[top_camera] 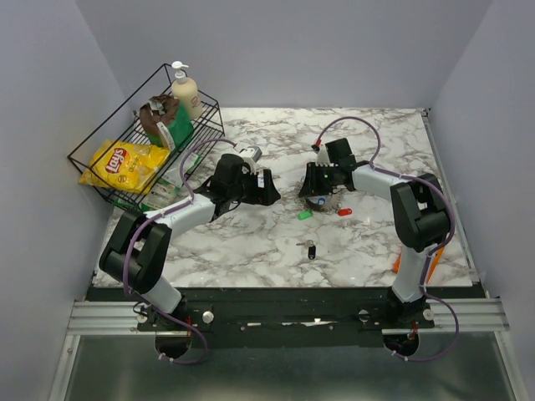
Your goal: Put the keys on the keyring
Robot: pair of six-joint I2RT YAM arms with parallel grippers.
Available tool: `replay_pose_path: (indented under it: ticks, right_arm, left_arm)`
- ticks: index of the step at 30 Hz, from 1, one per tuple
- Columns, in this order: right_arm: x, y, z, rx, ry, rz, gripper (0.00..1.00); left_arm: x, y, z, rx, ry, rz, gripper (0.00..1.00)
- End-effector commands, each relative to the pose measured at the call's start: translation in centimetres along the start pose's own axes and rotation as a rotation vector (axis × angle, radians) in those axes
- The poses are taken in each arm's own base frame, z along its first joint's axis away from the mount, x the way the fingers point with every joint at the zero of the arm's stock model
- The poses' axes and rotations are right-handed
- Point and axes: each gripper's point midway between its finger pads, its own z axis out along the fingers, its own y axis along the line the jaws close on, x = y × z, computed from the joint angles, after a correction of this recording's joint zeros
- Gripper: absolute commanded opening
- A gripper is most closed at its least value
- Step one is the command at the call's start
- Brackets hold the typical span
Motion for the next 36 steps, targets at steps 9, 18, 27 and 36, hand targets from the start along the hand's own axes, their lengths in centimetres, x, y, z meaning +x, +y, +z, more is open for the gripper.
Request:
replay_pose_path:
  ticks: [9,18,27,36]
  right_arm:
    - [0.9,-0.4,1.2,-0.005,0.041,-0.009,0.38]
    - [2.0,0.4,1.0,-0.064,0.071,-0.015,0.36]
    - [2.0,0.8,0.4,-0.078,0.068,-0.027,0.33]
    - [2.5,0.9,0.0,-0.074,0.084,-0.035,0.29]
  left_arm:
    - [-0.1,-0.7,-0.6,0.027,-0.013,0.019,0.93]
    - [0.0,-0.5,-0.7,0.014,-0.012,0.020,0.93]
    - [-0.1,-0.4,-0.8,0.009,-0.016,0.022,0.93]
    - [0.0,-0.3,-1.0,0.004,-0.016,0.026,0.93]
